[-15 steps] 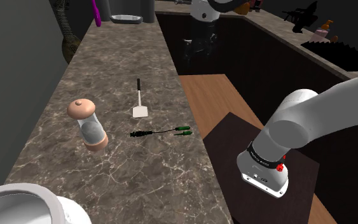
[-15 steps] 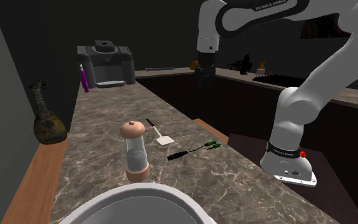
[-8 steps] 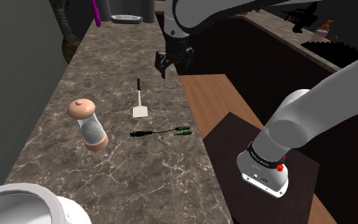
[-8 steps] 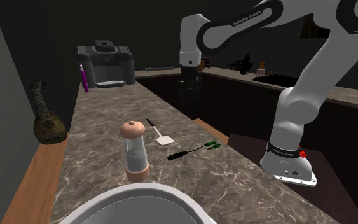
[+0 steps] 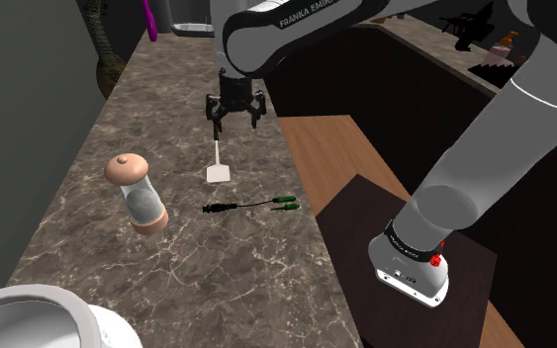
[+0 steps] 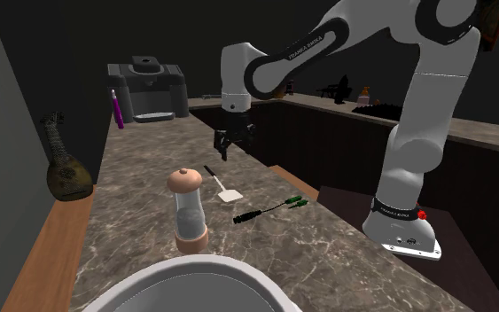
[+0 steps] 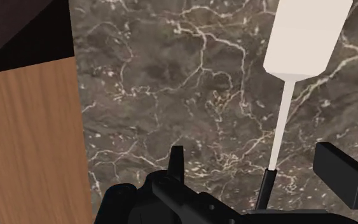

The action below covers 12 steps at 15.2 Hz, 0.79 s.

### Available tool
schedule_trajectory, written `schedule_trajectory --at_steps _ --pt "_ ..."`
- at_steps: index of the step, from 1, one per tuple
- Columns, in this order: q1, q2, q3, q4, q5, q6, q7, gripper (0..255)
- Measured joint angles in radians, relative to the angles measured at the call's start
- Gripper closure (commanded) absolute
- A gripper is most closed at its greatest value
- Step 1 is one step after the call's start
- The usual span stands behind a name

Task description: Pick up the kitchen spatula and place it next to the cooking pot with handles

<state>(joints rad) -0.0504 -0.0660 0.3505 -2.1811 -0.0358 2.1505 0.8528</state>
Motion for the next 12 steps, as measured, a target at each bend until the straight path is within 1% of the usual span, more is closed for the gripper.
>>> schedule_trajectory --at_steps 3,5,7,12 --pt "0.006 0.13 0.012 0.098 -0.057 0.025 0.108 0" --pt "0.021 0.202 0.014 0.146 -0.091 0.044 0.182 0" --pt "0.026 0.24 0.011 0.175 -0.108 0.05 0.208 0" --pt "0.031 0.286 0.003 0.16 -0.133 0.107 0.232 0"
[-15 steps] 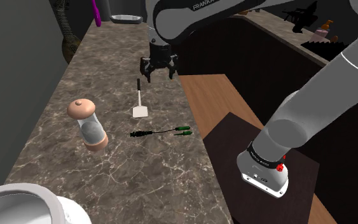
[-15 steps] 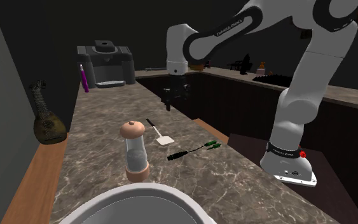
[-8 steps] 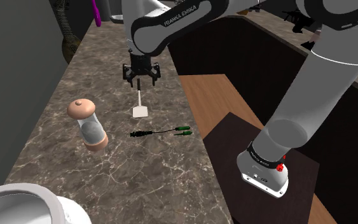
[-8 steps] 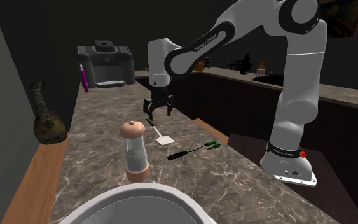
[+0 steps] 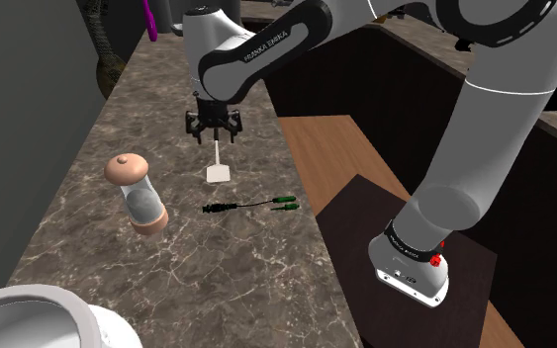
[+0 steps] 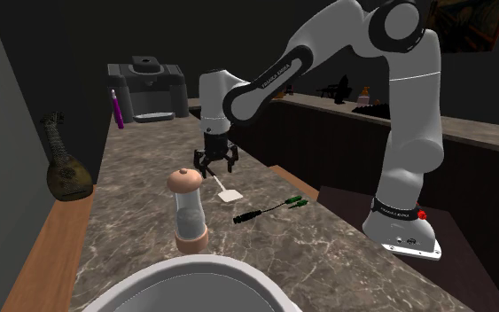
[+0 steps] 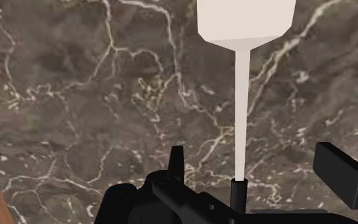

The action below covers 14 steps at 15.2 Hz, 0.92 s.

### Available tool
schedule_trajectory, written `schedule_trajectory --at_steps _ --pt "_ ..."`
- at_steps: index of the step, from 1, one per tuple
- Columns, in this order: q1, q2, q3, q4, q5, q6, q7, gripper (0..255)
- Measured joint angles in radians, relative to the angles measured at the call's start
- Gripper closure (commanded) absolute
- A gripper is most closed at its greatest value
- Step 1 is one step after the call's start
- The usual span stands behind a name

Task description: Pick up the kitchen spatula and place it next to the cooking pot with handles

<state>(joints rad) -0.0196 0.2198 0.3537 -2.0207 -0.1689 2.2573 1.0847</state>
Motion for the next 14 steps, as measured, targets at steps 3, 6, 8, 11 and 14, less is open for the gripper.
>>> schedule_trajectory --at_steps 3,6,8,11,14 --pt "0.003 0.02 -0.003 -0.005 -0.011 0.024 0.008 0" --pt "0.002 0.021 -0.004 -0.009 -0.012 0.028 0.009 0" --pt "0.002 0.021 -0.004 -0.009 -0.013 0.029 0.009 0" --pt "0.002 0.021 -0.004 -0.009 -0.012 0.029 0.009 255" --pt "0.002 0.021 -0.004 -0.009 -0.013 0.029 0.009 255"
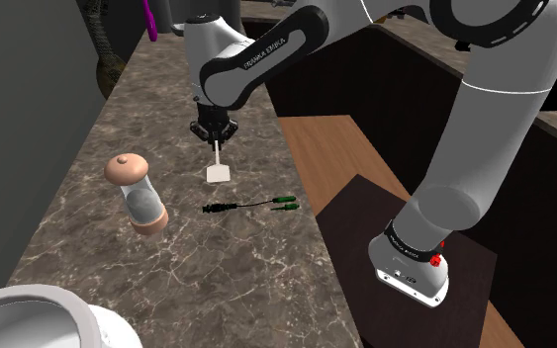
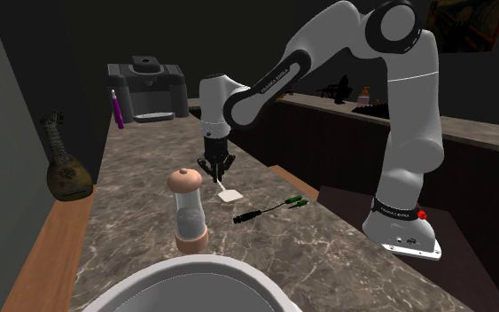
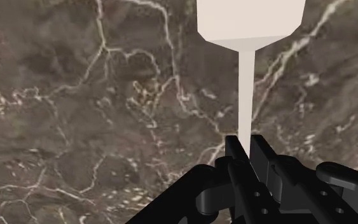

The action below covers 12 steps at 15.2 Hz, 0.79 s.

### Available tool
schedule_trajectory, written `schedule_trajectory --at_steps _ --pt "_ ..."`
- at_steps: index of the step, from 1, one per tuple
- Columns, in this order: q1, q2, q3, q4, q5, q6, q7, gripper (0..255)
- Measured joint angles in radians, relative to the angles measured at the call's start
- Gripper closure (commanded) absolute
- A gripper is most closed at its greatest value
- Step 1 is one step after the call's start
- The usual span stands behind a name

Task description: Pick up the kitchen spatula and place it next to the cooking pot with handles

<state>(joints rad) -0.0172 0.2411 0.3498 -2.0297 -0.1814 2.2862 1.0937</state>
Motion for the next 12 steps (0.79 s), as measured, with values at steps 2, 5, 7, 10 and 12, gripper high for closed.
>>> schedule_trajectory --at_steps 2,5,7,10,12 --pt "0.0 0.0 0.0 0.0 0.0 0.0 0.0 255" --pt "0.0 0.0 0.0 0.0 0.0 0.0 0.0 255" --pt "-0.001 -0.008 0.002 0.008 0.005 -0.015 -0.004 255" --pt "-0.004 -0.028 0.005 0.021 0.017 -0.046 -0.014 255" --pt "-0.006 -0.048 0.008 0.025 0.028 -0.068 -0.022 255"
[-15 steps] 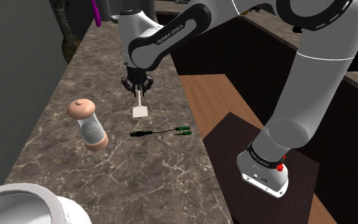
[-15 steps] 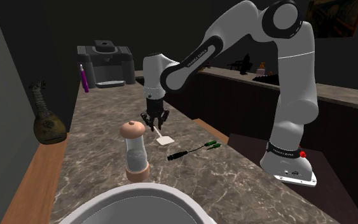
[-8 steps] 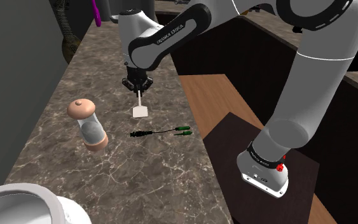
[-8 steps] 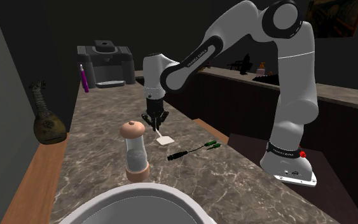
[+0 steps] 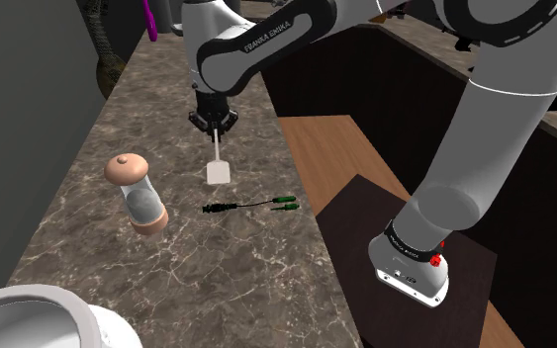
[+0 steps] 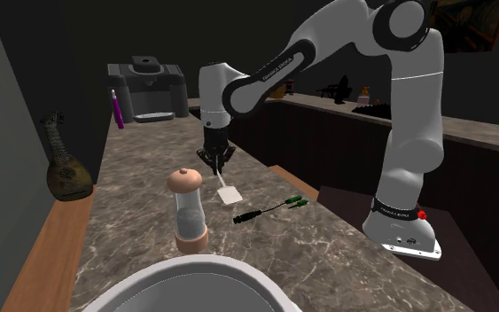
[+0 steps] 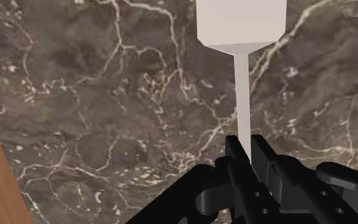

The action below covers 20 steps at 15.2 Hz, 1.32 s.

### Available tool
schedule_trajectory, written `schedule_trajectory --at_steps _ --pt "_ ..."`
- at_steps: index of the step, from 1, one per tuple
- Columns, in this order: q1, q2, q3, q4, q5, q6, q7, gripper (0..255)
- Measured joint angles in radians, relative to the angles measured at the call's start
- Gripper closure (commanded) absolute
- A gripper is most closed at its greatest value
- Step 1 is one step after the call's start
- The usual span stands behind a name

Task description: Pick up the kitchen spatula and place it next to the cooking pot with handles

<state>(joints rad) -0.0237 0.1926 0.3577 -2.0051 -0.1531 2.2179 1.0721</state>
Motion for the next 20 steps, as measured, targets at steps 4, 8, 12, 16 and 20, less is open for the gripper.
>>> schedule_trajectory --at_steps 4,8,12,16,20 --pt "-0.003 -0.02 0.003 0.031 0.013 -0.049 -0.012 255" --pt "-0.004 -0.042 0.005 0.058 0.025 -0.095 -0.022 255" --pt "-0.006 -0.064 0.007 0.089 0.038 -0.146 -0.032 255" --pt "-0.005 -0.078 0.01 0.126 0.046 -0.196 -0.036 255" --pt "-0.007 -0.089 0.01 0.165 0.053 -0.246 -0.045 255"
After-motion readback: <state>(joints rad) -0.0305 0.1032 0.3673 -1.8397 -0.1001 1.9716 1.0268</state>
